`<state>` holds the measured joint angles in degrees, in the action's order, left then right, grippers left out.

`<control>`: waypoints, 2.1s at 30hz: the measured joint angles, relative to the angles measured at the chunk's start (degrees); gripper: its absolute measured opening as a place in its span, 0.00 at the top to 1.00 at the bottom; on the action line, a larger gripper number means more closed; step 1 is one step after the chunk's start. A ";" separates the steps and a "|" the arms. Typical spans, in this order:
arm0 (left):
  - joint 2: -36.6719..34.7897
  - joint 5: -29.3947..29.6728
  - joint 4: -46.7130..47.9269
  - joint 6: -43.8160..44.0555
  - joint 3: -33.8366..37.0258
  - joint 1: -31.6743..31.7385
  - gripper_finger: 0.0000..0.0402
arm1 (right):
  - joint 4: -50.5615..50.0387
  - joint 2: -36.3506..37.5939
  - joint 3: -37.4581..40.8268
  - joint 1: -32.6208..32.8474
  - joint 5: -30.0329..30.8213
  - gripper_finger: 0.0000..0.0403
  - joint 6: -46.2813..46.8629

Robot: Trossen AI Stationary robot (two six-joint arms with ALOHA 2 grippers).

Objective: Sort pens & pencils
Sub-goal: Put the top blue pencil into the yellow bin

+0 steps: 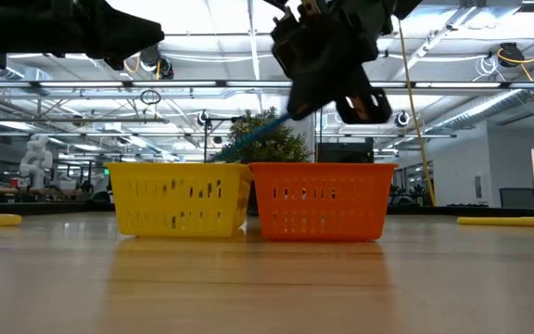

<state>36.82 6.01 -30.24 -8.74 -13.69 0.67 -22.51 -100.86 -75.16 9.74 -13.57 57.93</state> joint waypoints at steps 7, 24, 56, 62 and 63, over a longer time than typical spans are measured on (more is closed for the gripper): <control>0.00 -0.01 -0.02 0.01 0.00 0.00 0.71 | 4.53 0.09 0.00 -0.02 0.05 0.94 -1.53; 0.00 -0.03 -0.01 0.23 0.00 0.00 0.71 | 1.81 0.06 0.04 -1.90 1.84 0.94 -5.02; 0.00 -0.05 0.00 0.44 0.00 0.00 0.71 | 4.49 0.14 5.75 -2.60 1.32 0.94 -6.37; 0.00 -0.05 0.05 0.45 0.00 -0.01 0.71 | 4.22 1.76 5.79 -2.54 1.33 0.94 -8.81; 0.02 -0.05 0.14 0.45 0.00 0.00 0.71 | 3.66 2.44 5.79 -2.45 1.51 0.95 -9.64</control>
<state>36.84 5.96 -30.10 -8.29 -13.69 0.67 -18.85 -98.42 -69.36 7.29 -12.05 48.29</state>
